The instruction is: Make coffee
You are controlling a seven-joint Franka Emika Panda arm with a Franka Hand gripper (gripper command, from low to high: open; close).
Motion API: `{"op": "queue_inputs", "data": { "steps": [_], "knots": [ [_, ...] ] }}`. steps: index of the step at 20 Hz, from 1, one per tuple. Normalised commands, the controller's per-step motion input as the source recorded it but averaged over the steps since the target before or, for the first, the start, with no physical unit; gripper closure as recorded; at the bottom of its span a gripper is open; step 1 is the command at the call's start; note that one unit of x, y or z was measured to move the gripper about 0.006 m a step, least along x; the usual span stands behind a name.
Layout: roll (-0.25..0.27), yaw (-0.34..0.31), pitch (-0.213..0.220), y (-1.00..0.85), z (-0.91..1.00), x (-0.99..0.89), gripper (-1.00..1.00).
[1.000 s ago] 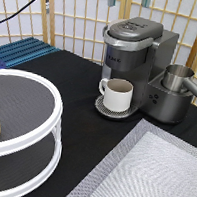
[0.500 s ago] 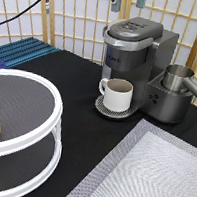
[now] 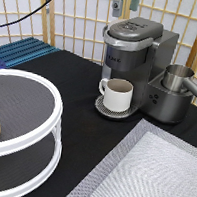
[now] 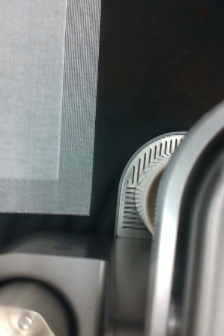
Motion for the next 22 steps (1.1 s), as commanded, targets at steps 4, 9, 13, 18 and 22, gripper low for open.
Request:
{"op": "queue_inputs", "data": {
  "steps": [4,9,13,18,22],
  "knots": [
    [-0.086,0.115,-0.166,0.07,-0.30,-0.59,-1.00],
    [-0.076,0.087,-0.149,-0.01,-0.33,-0.57,-1.00],
    [-0.059,0.079,-0.132,-0.11,-0.40,-0.55,-1.00],
    [-0.051,0.070,-0.130,-0.10,-0.37,-0.51,-1.00],
    [-0.049,0.042,-0.082,0.02,-0.12,-0.01,-1.00]
  ]
}}
